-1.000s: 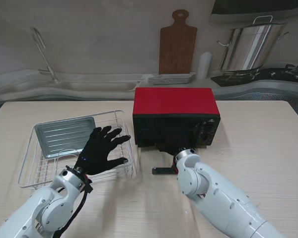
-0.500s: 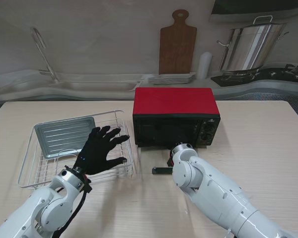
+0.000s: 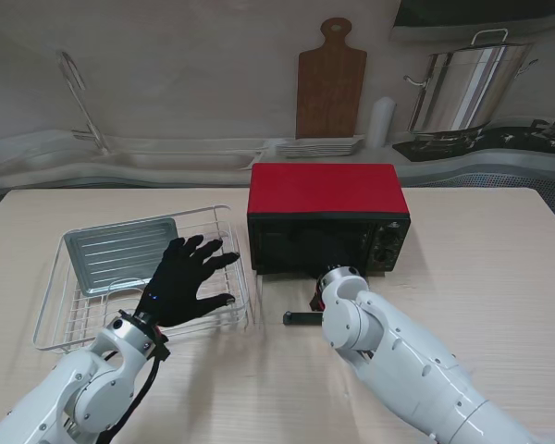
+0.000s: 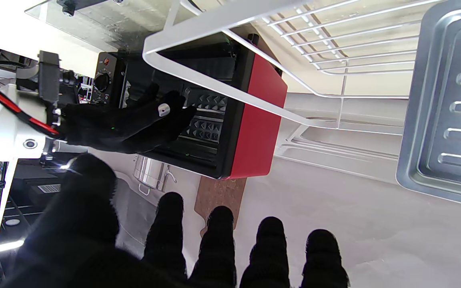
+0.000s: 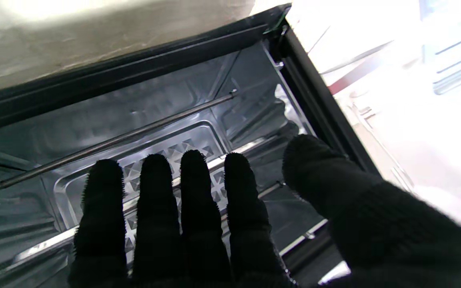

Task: Slide the trays into the oven

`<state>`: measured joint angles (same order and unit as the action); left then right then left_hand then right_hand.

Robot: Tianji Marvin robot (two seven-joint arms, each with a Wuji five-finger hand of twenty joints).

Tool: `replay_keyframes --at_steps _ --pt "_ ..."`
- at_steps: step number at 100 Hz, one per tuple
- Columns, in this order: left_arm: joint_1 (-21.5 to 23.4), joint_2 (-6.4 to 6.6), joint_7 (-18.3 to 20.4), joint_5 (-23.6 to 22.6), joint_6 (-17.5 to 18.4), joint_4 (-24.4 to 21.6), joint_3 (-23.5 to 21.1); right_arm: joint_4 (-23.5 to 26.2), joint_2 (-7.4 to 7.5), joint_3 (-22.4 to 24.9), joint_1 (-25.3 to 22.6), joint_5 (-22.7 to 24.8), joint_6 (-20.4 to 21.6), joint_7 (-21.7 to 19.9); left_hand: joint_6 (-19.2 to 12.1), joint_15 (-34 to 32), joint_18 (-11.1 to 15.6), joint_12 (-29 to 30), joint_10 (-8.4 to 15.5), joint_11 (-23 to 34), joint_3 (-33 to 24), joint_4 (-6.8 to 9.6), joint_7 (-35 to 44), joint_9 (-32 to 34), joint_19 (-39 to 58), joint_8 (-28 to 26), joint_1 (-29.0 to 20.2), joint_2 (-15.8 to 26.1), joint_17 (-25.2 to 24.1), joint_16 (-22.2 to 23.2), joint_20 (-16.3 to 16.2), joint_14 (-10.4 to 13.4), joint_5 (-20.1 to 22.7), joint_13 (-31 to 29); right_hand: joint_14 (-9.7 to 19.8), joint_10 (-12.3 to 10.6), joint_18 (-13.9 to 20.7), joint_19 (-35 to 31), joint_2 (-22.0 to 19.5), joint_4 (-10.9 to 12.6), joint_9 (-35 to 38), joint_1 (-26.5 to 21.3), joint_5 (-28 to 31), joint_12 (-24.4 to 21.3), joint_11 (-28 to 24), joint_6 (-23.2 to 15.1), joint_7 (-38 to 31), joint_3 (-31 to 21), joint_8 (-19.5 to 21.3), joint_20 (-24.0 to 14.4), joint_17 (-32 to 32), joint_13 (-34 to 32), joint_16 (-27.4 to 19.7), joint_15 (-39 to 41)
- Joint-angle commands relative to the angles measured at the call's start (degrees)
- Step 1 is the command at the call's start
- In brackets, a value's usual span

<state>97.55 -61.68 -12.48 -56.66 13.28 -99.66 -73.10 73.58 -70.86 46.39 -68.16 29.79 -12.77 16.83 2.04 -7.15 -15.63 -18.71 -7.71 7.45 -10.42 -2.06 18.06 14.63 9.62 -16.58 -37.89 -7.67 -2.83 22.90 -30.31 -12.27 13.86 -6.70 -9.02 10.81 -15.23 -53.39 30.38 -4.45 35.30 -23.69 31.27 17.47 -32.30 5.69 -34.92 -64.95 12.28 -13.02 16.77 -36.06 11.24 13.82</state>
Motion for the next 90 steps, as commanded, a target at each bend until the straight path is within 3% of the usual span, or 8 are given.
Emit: replay_keyframes --at_steps 1,26,52,72,90 --pt "0.57 -0.33 0.78 0.28 -0.04 -0.47 -0.14 1.61 0.64 0.38 -2.24 0.55 1.13 -1.30 -0.68 0.31 1.30 0.71 0.70 0.33 -0.37 1.64 0.10 -1.79 -2.78 0.21 0.26 1.88 -0.42 -0.49 0.62 1.21 -2.23 0.98 0.39 -0.54 0.45 -1.00 -0.79 1.82 -1.49 2.99 -1.03 0.08 0.62 -0.43 0.99 1.00 -0.80 -0.03 -0.23 1.61 0.17 0.27" --pt "1.11 -0.46 0.39 0.70 -0.11 -0.78 -0.46 9.45 2.70 5.52 -9.41 2.01 5.05 -3.29 -0.56 0.26 1.23 0.70 0.55 0.35 -0.49 1.64 0.14 -1.69 -2.72 0.21 0.15 1.88 -0.31 -0.46 0.59 1.16 -2.09 0.85 -0.31 -0.28 0.15 -1.23 -1.11 1.89 -1.47 3.09 -1.00 0.00 0.81 -0.33 1.39 1.69 -1.02 -0.21 -0.47 2.13 0.43 0.70" --pt "1.68 -0.60 0.18 1.19 -0.46 -1.24 -0.99 16.34 4.23 10.52 -17.10 3.04 10.83 -4.67 -0.54 0.23 1.07 0.71 0.48 0.32 -0.63 1.66 0.13 -1.60 -2.65 0.23 0.04 1.89 -0.18 -0.45 0.53 1.03 -2.12 0.75 -0.05 -2.07 -1.24 -2.20 -2.14 2.09 -3.68 3.17 -4.26 0.18 0.64 -2.86 0.76 3.16 -0.60 -1.01 -3.80 5.15 1.19 1.85" --pt "2.11 -0.82 -0.15 2.10 -1.39 -1.24 -1.12 19.84 5.00 13.17 -22.14 3.80 16.19 -5.01 -0.38 0.24 0.88 0.76 0.41 0.22 -0.40 1.63 -0.02 -1.58 -2.61 0.33 0.35 2.50 -0.10 -0.46 0.51 0.84 -2.23 0.74 2.64 -3.97 1.27 -0.80 -2.50 2.52 -9.02 2.70 -8.57 -0.09 1.55 -4.54 0.57 3.22 -0.46 -0.66 -7.76 10.07 0.54 0.16" --pt "3.57 -1.43 -0.46 5.63 -2.05 -1.94 -3.44 21.83 5.46 14.80 -25.88 3.49 20.91 -5.53 0.45 0.03 0.62 0.32 -0.29 1.46 -0.47 1.70 0.30 0.51 -2.35 0.34 -0.30 2.41 0.62 -0.44 0.43 0.48 -0.63 0.03 7.58 -6.65 8.05 3.76 -2.78 2.77 -14.40 2.63 -12.77 -0.84 2.85 -5.73 0.86 3.53 -0.93 1.33 -12.36 15.13 -1.11 -3.00"
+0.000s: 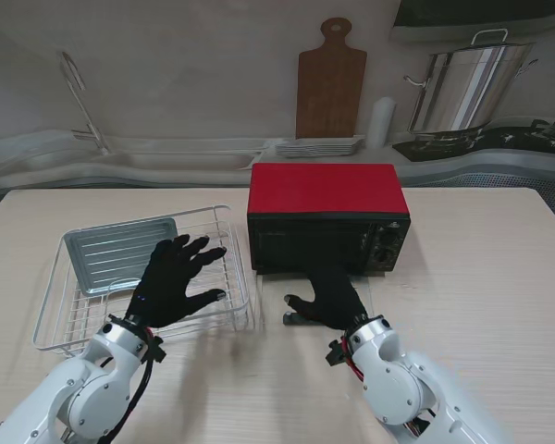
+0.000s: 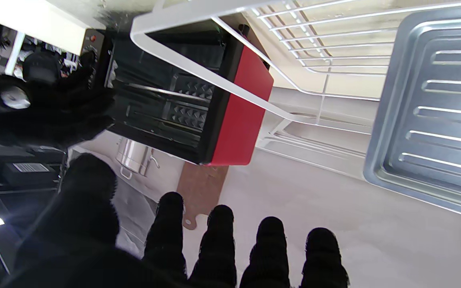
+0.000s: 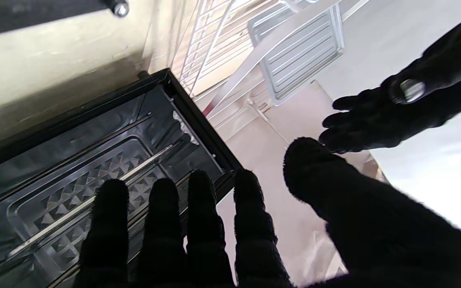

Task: Slide the trays into the oven

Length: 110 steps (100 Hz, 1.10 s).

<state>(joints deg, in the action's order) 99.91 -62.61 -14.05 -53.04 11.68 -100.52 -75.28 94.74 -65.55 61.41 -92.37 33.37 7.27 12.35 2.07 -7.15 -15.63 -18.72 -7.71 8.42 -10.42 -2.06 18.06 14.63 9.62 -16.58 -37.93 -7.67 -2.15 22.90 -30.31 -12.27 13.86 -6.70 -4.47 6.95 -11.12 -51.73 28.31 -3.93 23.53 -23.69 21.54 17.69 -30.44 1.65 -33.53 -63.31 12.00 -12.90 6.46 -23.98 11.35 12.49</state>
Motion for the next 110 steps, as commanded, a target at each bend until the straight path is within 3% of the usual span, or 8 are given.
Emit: replay_keyframes --at_steps 1,23,48,52,77,110 --pt "1.33 -0.54 1.27 2.43 -0.52 -1.20 -1.47 0.76 0.17 -0.14 -1.85 -0.17 1.09 -1.12 0.46 0.04 0.66 0.33 -0.26 0.49 -0.50 1.70 0.28 0.46 -2.36 0.35 -0.33 2.42 -0.07 -0.43 0.43 0.48 -0.61 0.06 3.35 -2.94 4.53 2.40 -0.74 2.25 -2.89 2.59 -3.19 -1.11 1.05 -1.70 -0.54 1.92 -0.68 1.36 -2.33 3.35 -1.30 -1.83" --pt "4.00 -1.02 3.02 5.89 -1.69 -3.03 -8.05 1.45 0.48 0.68 -4.00 0.21 3.95 -1.24 1.10 -0.44 0.02 0.31 -0.83 0.93 -0.82 1.71 0.32 1.57 -1.93 0.44 -1.16 2.12 0.57 -0.18 0.13 -0.43 0.44 -0.86 8.60 -5.99 12.50 6.55 -0.58 2.24 -6.97 2.85 -5.91 -1.90 2.27 -2.65 0.17 2.39 -1.55 3.42 -6.59 7.93 -2.70 -4.36" --pt "4.24 -1.16 4.76 7.12 -3.18 -2.75 -15.59 1.76 0.63 0.91 -4.31 0.14 3.86 -1.96 1.62 -1.17 -0.66 -0.22 -1.26 1.43 -2.21 1.81 1.17 2.30 -0.85 -0.25 -2.49 0.16 2.06 0.39 -0.72 -0.71 0.44 -1.58 8.61 -5.95 12.67 6.83 -0.58 2.15 -6.93 2.77 -5.87 -1.88 1.90 -2.46 0.08 2.66 -1.80 3.70 -6.83 7.97 -2.88 -4.43" --pt "3.66 -1.10 5.36 7.30 -3.17 -2.10 -16.57 1.78 0.64 0.92 -4.31 0.10 3.86 -2.00 1.66 -1.35 -1.08 -0.73 -1.25 1.47 -5.80 1.49 1.67 2.33 -0.40 -1.05 -0.93 -0.99 2.45 0.87 -1.79 -0.78 -0.07 -1.72 8.56 -5.90 12.62 6.82 -0.53 2.15 -6.92 2.74 -5.83 -1.90 1.89 -2.40 0.07 2.65 -1.83 3.71 -6.82 7.93 -2.88 -4.40" --pt "-4.05 0.13 11.89 8.33 -3.30 5.40 -20.22 2.02 0.74 1.07 -4.38 -0.13 3.80 -2.62 0.95 -2.15 -1.18 -1.32 -0.26 1.66 -8.14 1.24 2.91 -0.45 0.98 -2.32 -1.45 -2.45 3.45 1.43 -3.44 -0.32 -3.05 -1.17 8.42 -5.73 12.77 6.65 -0.68 2.16 -6.70 2.79 -5.45 -1.93 1.75 -2.11 -0.04 2.79 -2.00 3.76 -6.65 7.81 -2.83 -4.17" --pt "-16.11 1.50 15.71 8.19 -4.11 18.97 -18.53 2.82 0.89 2.21 -4.88 -0.14 2.81 -3.47 0.74 -3.61 -0.92 -2.37 0.27 2.98 -12.00 0.76 5.26 -1.71 5.22 -3.80 -1.31 -4.36 3.32 2.32 -5.58 -0.25 -4.95 -1.40 8.24 -5.53 12.82 6.20 -0.72 2.19 -6.33 2.73 -4.93 -1.98 1.71 -1.82 -0.06 2.81 -2.18 3.65 -6.41 7.55 -2.76 -3.96"
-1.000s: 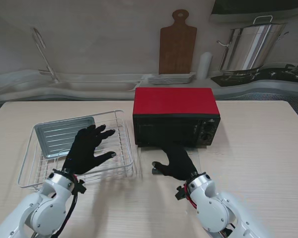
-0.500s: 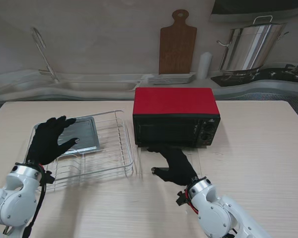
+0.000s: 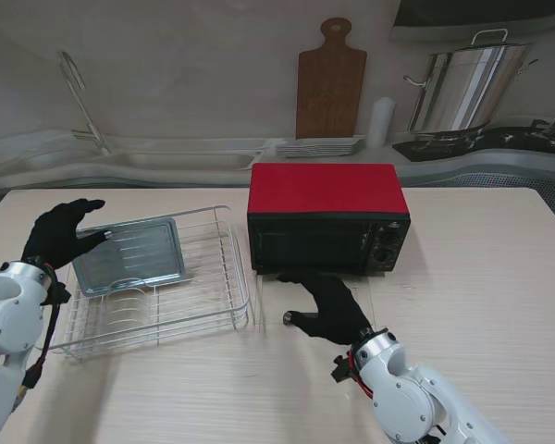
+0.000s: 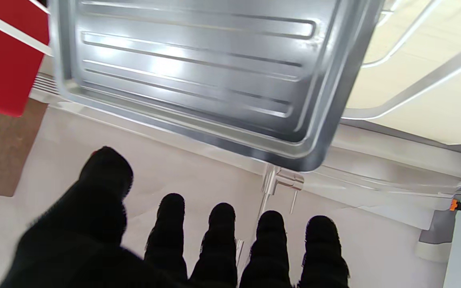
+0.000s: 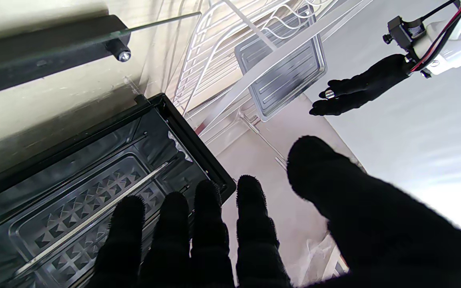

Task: Slide the trays into the oven

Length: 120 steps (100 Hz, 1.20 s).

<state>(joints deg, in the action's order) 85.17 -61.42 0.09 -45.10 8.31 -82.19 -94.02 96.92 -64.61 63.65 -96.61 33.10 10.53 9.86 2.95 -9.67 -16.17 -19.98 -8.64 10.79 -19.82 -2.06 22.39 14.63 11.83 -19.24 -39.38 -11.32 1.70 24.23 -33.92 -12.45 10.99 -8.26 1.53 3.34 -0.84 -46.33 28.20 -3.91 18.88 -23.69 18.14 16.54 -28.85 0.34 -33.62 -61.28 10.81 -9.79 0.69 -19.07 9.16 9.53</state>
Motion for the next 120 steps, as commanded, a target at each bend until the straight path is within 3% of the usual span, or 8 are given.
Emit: replay_keyframes --at_steps 1,31,47,52,60,80,92,120 --pt "-1.67 0.34 1.68 0.29 -0.81 0.97 0.33 0.69 -0.05 -0.01 -0.67 0.13 -0.51 -0.99 -0.08 -1.20 -0.43 -1.14 1.16 0.66 -2.85 0.72 1.02 -1.64 3.50 -1.17 0.22 -0.78 -0.57 1.04 -2.07 -0.12 -2.03 0.04 2.23 -1.92 2.54 0.79 -0.60 2.17 -1.67 2.72 -1.47 -0.82 0.11 -0.54 0.00 0.77 -0.99 0.53 -0.63 2.61 -0.57 -1.00" --pt "-7.85 0.90 6.59 3.66 -5.36 8.37 3.83 1.64 -0.01 0.40 -1.25 -0.01 -1.30 -1.35 1.74 -4.87 -0.02 -3.83 -0.11 5.88 -5.89 0.15 6.28 6.32 21.51 -4.25 0.48 -2.01 -1.94 2.79 -0.95 -1.05 2.66 -4.69 2.14 -1.80 2.43 0.32 -0.58 2.16 -1.67 2.71 -1.27 -0.74 -0.09 -0.31 -0.08 0.72 -1.03 0.34 -0.54 2.53 -0.45 -0.76" --pt "-9.12 0.82 6.89 4.75 -7.01 10.34 5.32 1.74 -0.05 0.54 -1.41 -0.14 -1.37 -1.25 2.67 -14.33 -1.48 -10.41 -0.19 15.38 -11.33 -0.63 20.20 17.17 35.35 -14.67 -1.26 -4.51 1.61 8.47 -0.35 -4.36 8.12 -14.41 1.86 -1.79 2.27 0.09 -0.54 2.17 -1.61 2.66 -1.10 -0.69 -0.20 -0.32 -0.16 0.61 -1.02 0.23 -0.46 2.45 -0.36 -0.59" --pt "-9.15 0.95 7.75 4.64 -7.49 10.20 5.51 1.77 -0.05 0.57 -1.47 -0.20 -1.46 -1.26 1.58 -18.33 -2.17 -12.47 0.10 18.89 -9.98 -3.23 24.80 20.93 39.32 -18.17 -6.25 -7.31 3.50 10.55 -0.33 -4.94 9.63 -18.20 1.87 -1.70 2.10 0.03 -0.53 2.16 -1.62 2.72 -1.06 -0.68 -0.24 -0.26 -0.19 0.62 -1.02 0.20 -0.49 2.51 -0.32 -0.54" --pt "-9.13 1.13 8.47 4.10 -7.74 10.05 5.75 1.80 -0.07 0.59 -1.58 -0.33 -1.55 -1.25 -0.30 -23.42 -3.62 -18.92 -0.05 22.00 -4.79 -3.13 32.79 26.42 45.14 -18.42 -16.41 -9.73 6.79 12.72 0.07 -5.51 11.07 -23.18 1.75 -1.69 2.18 -0.10 -0.54 2.15 -1.57 2.62 -0.96 -0.62 -0.37 -0.24 -0.24 0.60 -1.00 0.14 -0.42 2.48 -0.26 -0.42" --pt "-8.72 1.42 10.37 3.86 -7.71 8.88 5.64 1.93 -0.09 0.56 -1.75 -0.57 -1.60 -1.26 -2.21 -29.50 -5.04 -32.00 2.08 9.94 -1.26 -2.68 37.40 36.59 51.32 -19.69 -32.14 -5.31 8.93 15.37 -0.58 -7.02 13.22 -26.37 1.81 -1.59 2.22 -0.37 -0.59 2.13 -1.60 2.63 -0.84 -0.51 -0.63 -0.15 -0.32 0.55 -0.97 0.00 -0.38 2.53 -0.12 -0.18" --pt "-7.97 1.27 10.46 4.69 -7.93 7.52 5.19 1.96 -0.12 0.55 -1.87 -0.70 -1.62 -1.17 -2.73 -35.43 -6.10 -31.36 0.77 16.94 -5.79 -2.30 38.35 34.86 55.56 -24.05 -34.57 -3.58 9.68 18.85 -2.92 -8.55 15.25 -27.45 1.73 -1.54 2.24 -0.50 -0.63 2.11 -1.56 2.61 -0.73 -0.48 -0.73 -0.09 -0.35 0.62 -0.96 -0.08 -0.29 2.46 -0.09 -0.12" --pt "-6.25 0.93 10.49 6.25 -9.06 4.34 3.86 2.00 -0.23 0.44 -1.93 -1.03 -1.53 -0.84 -9.87 -47.53 -9.25 -38.74 4.08 35.95 -11.40 -1.19 46.32 34.10 62.70 -44.66 -34.57 -1.84 10.89 28.55 -10.95 -9.98 24.13 -29.69 1.70 -1.54 2.38 -0.80 -0.84 2.10 -1.56 2.74 -0.63 -0.45 -0.83 0.01 -0.33 0.78 -0.96 -0.26 -0.26 2.45 -0.06 -0.07"
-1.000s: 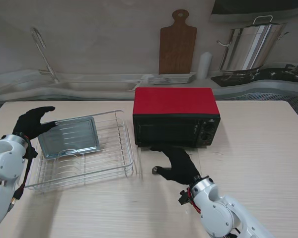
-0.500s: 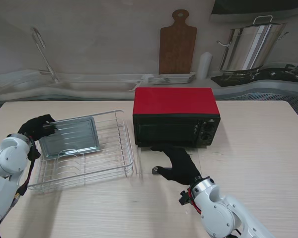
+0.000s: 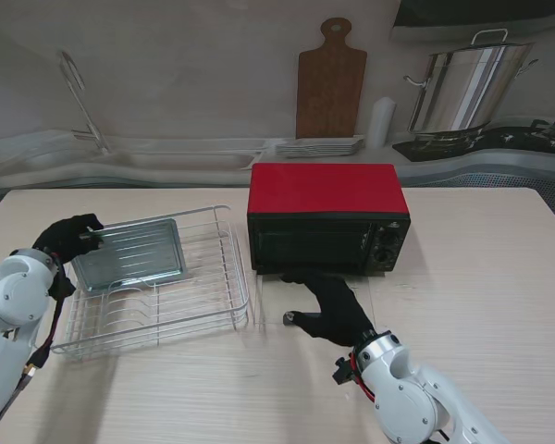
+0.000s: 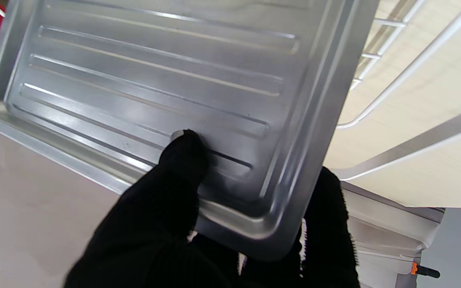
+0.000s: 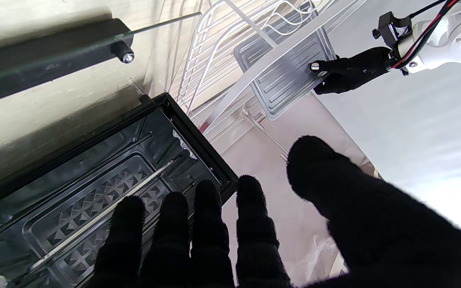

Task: Slide the trays into the oven

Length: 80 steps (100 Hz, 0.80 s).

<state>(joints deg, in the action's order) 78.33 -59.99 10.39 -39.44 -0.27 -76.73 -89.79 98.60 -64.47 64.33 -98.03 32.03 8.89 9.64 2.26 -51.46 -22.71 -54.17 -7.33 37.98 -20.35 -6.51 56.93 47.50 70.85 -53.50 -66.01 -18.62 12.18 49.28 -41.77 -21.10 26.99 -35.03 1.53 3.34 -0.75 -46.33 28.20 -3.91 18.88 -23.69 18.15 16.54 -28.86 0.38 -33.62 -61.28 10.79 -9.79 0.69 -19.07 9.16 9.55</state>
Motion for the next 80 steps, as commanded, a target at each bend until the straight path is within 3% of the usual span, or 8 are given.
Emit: replay_keyframes --at_steps 1,21,80 --pt "0.66 -0.53 0.06 0.66 -0.52 -1.23 -0.42 0.32 -0.39 -0.24 -0.51 0.03 0.13 -0.59 -9.29 -6.05 -2.84 -4.89 2.80 9.14 -10.91 3.33 11.99 1.29 3.74 -10.90 -7.95 5.50 0.44 3.76 -3.30 -1.37 8.35 -3.02 1.68 -1.54 2.28 -0.80 -0.83 2.10 -1.57 2.75 -0.64 -0.45 -0.82 -0.02 -0.33 0.79 -0.94 -0.27 -0.26 2.47 -0.06 -0.09" --pt "2.57 -0.83 -0.21 1.83 -1.54 -4.95 -1.99 0.30 -0.46 -0.20 -0.54 0.06 0.39 -0.18 -8.54 -9.14 -3.37 -8.75 2.50 12.87 -11.92 4.28 13.15 1.96 3.89 -16.88 -7.96 5.96 0.71 6.76 -5.80 -0.49 9.46 -3.58 1.63 -1.41 2.32 -1.00 -0.78 2.12 -1.42 2.80 -0.46 -0.45 -0.86 0.09 -0.33 0.81 -0.94 -0.39 -0.12 2.30 -0.03 -0.04" --pt "13.79 -1.11 3.10 5.90 -1.03 -24.21 -8.11 -0.48 -1.15 -0.24 -0.32 -1.67 -0.30 1.77 -8.08 -9.81 -3.77 -9.52 2.11 13.77 -12.69 4.78 12.76 2.57 3.84 -19.20 -7.80 5.76 1.26 7.77 -6.61 -0.11 9.90 -4.48 1.48 -1.34 2.33 -1.82 -0.22 2.22 -0.86 2.05 -0.07 -0.38 -1.01 0.26 -0.31 -0.12 -0.89 -0.91 0.37 1.72 0.04 0.11"
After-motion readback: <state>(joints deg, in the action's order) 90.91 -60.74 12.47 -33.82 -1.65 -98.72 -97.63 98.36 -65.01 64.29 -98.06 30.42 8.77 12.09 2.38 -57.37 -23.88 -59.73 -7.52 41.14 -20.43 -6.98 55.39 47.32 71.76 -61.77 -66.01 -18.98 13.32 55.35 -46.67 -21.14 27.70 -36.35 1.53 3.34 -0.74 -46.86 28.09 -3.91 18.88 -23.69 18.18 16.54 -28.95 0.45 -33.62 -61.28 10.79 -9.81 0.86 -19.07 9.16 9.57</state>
